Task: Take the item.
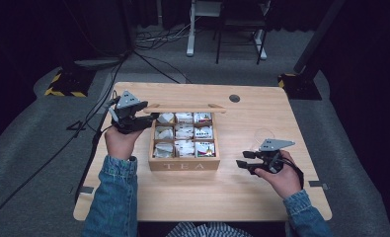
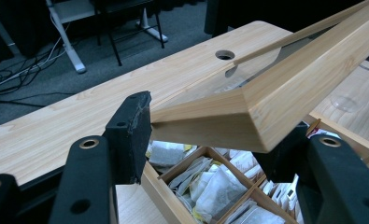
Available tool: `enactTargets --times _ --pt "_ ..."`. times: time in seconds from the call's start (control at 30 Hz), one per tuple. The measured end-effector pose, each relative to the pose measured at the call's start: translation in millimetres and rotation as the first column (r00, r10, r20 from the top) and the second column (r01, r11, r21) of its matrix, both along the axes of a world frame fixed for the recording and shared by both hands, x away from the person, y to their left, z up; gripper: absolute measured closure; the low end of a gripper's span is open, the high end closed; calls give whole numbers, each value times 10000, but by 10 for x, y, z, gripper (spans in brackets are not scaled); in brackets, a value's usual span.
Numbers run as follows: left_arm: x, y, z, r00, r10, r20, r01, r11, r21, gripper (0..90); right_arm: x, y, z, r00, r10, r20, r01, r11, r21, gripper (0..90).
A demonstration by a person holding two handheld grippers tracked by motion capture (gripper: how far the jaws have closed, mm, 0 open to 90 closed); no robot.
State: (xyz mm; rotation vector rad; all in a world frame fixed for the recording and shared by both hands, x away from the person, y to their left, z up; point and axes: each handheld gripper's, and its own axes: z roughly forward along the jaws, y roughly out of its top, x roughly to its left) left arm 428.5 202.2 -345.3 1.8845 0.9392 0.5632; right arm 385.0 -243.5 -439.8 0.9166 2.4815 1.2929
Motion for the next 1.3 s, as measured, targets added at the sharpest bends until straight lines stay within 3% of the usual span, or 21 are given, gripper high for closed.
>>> enactTargets --times 0.47,0.77,1.3 --pt "-13 -23 -13 10000 83 47 -84 9998 155 428 128 463 334 9975 660 271 -662 9978 81 505" --pt "-19 -23 -16 10000 34 12 -35 9998 205 427 238 750 410 9945 988 333 -1000 9943 363 502" --pt "19 -9 -19 10000 -79 14 79 9999 62 417 407 1353 445 9865 1598 345 -1603 9870 122 500"
